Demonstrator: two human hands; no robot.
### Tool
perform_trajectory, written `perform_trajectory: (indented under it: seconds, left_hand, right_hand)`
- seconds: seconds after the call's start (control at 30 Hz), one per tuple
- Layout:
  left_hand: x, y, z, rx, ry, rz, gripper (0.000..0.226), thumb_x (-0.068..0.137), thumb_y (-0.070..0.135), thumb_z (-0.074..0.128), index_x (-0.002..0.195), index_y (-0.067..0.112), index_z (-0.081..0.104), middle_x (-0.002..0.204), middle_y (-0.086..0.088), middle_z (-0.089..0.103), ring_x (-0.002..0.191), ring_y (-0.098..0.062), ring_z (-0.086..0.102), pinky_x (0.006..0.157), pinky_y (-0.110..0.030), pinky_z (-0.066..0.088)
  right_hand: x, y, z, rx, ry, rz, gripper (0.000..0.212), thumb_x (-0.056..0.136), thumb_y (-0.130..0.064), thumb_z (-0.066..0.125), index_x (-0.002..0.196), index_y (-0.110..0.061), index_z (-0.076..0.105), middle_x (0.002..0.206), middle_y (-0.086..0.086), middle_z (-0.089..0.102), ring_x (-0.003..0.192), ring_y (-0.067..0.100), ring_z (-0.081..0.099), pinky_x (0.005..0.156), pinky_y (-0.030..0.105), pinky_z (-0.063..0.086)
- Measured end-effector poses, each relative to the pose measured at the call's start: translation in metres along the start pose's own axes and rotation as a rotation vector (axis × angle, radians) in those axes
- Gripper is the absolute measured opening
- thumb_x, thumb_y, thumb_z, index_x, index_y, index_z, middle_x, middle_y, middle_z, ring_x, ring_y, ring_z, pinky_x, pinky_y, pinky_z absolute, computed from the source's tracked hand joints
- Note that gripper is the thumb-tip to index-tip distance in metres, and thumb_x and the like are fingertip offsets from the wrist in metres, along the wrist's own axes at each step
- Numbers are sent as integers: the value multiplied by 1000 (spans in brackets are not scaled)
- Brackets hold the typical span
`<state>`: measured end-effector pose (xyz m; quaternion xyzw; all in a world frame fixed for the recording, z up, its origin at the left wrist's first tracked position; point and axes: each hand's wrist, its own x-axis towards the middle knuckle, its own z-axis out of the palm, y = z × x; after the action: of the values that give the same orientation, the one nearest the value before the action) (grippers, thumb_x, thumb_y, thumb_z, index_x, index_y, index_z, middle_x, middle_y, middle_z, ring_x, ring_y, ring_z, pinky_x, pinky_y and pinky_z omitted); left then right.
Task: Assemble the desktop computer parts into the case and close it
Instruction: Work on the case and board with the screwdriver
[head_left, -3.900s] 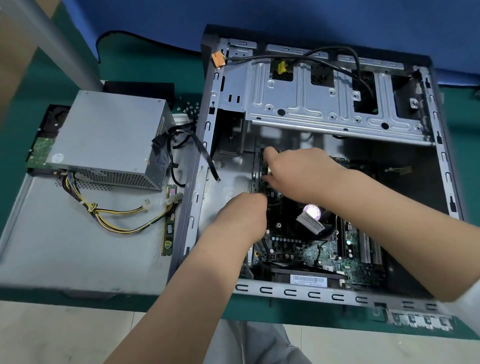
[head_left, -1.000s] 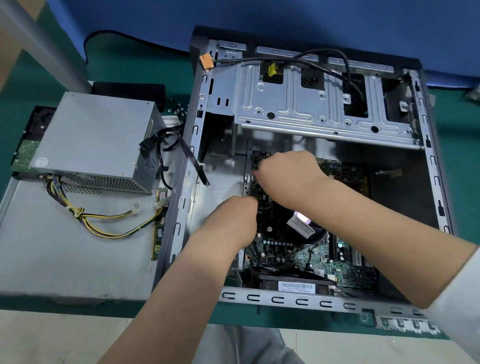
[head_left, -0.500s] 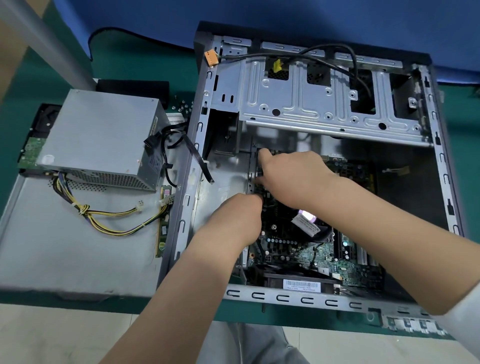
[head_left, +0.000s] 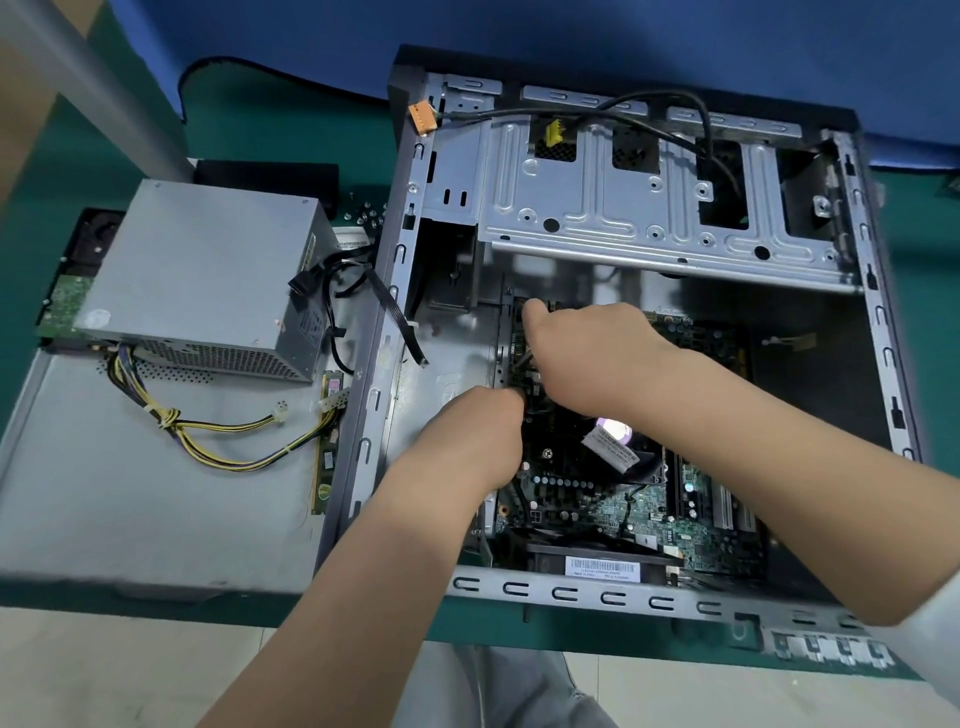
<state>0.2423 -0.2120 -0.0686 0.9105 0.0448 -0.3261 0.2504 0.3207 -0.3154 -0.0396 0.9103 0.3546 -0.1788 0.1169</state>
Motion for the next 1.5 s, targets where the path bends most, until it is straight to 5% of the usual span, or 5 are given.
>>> perform_trajectory:
  seconds: [0.27, 0.7, 0.8, 1.03, 1.5]
  left_hand:
    - [1, -1, 1, 9, 15, -1, 34, 91, -3, 41, 121, 10, 53, 72, -1, 40, 65, -19, 47, 59, -32, 41]
    - [1, -1, 1, 4, 15, -15, 34, 90, -5, 40, 117, 9, 54, 71, -2, 40, 60, -15, 42, 58, -31, 40]
    - [1, 0, 0, -4, 6, -18, 38, 89, -6, 38, 119, 10, 55, 72, -2, 42, 62, -17, 44, 57, -31, 40]
    - [1, -1, 0, 3, 1, -9, 38, 89, -6, 38, 119, 11, 54, 74, -1, 42, 62, -16, 45, 52, -28, 37]
    - [-6, 4, -7, 6, -31, -3, 42, 88, -7, 36, 122, 11, 51, 72, 0, 40, 60, -14, 41, 47, -25, 31]
  right_hand:
    - [5, -1, 4, -86, 51, 30, 32, 96, -22, 48, 66, -18, 39, 57, -4, 33, 47, 17, 29, 47, 24, 18]
    - [3, -2, 1, -66, 94, 29, 15, 95, -16, 51, 104, -9, 43, 58, -1, 29, 45, 16, 25, 43, 25, 16]
    - [6, -5, -1, -84, 112, 29, 17, 95, -17, 52, 109, -8, 49, 73, 2, 54, 54, 21, 40, 47, 25, 20]
    - [5, -3, -13, -117, 26, -85, 34, 85, -1, 49, 60, -15, 30, 57, -1, 32, 46, 14, 28, 46, 23, 18]
    - [12, -18, -7, 360, -4, 223, 33, 83, -7, 51, 59, -15, 30, 62, 2, 33, 63, 27, 40, 61, 31, 34]
